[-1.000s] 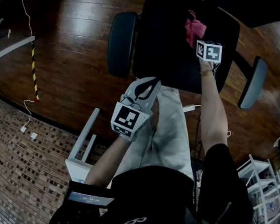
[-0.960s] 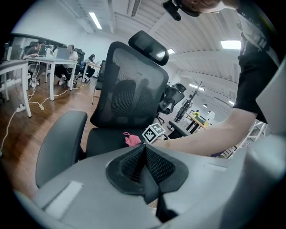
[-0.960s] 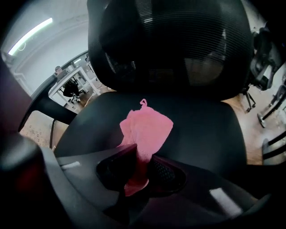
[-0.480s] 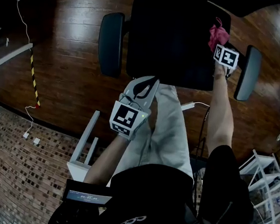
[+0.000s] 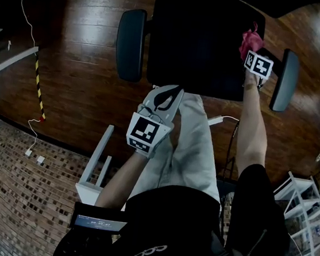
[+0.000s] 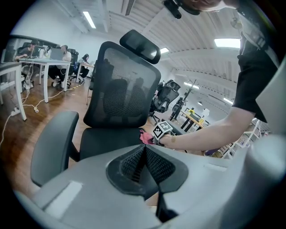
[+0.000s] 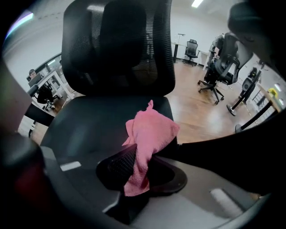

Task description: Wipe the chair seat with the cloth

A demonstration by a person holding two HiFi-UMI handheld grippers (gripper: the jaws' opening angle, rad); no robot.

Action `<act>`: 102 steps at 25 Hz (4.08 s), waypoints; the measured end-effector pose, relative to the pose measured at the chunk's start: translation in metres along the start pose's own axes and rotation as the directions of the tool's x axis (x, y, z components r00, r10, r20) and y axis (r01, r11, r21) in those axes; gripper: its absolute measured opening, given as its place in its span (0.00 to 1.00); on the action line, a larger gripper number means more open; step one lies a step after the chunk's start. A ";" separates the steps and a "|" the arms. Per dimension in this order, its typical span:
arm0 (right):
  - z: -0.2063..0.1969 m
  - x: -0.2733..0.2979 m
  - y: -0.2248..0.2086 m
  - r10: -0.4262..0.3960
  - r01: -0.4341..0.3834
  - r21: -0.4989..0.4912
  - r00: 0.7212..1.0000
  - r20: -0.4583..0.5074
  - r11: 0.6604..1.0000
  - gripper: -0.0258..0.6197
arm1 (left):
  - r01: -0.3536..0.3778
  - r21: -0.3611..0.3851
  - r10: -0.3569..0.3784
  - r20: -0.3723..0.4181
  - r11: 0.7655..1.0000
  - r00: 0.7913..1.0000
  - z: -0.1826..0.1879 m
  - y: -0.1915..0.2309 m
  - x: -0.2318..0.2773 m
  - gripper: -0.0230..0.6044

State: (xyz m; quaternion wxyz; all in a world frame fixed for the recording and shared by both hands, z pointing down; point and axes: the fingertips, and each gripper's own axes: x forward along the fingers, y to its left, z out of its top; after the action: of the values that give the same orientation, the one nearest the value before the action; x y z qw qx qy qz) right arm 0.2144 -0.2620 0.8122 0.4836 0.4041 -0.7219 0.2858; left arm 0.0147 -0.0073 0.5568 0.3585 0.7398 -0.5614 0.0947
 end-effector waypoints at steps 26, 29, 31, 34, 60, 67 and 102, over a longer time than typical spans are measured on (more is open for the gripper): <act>-0.023 -0.003 0.361 0.453 -0.447 -0.193 0.891 -0.014 0.873 0.15 | 0.037 0.032 -0.037 -0.008 0.999 0.999 -0.032 0.039 -0.069 0.02; -0.023 -0.006 0.376 0.473 -0.467 -0.187 0.881 -0.016 0.864 0.15 | 0.052 0.044 -0.052 -0.007 0.998 0.999 -0.030 0.042 -0.072 0.02; -0.022 -0.009 0.386 0.486 -0.479 -0.193 0.874 -0.012 0.856 0.15 | 0.059 0.051 -0.058 -0.004 0.997 0.998 -0.029 0.043 -0.074 0.02; -0.022 -0.015 0.403 0.519 -0.511 -0.191 0.855 -0.009 0.838 0.15 | 0.068 0.056 -0.067 -0.007 0.996 0.998 -0.032 0.045 -0.079 0.02; -0.070 -0.007 0.180 0.301 -0.303 0.048 0.953 0.042 0.952 0.15 | 0.157 0.130 -0.145 -0.099 0.979 0.984 -0.045 -0.036 -0.029 0.02; -0.085 -0.026 0.084 0.178 -0.188 0.145 0.981 0.080 0.971 0.15 | 0.191 0.159 -0.173 -0.123 0.969 0.977 -0.051 -0.072 -0.019 0.02; -0.106 -0.023 0.162 0.165 -0.166 0.013 0.985 0.056 0.986 0.15 | 0.141 0.111 -0.133 -0.075 0.984 0.988 -0.078 -0.053 -0.065 0.02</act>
State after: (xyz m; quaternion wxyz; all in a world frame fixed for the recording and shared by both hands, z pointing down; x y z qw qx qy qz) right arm 0.1297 -0.0870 0.8265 0.4349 0.3547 -0.7633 0.3200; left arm 0.0598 0.0980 0.5552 0.3393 0.7927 -0.4901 0.1272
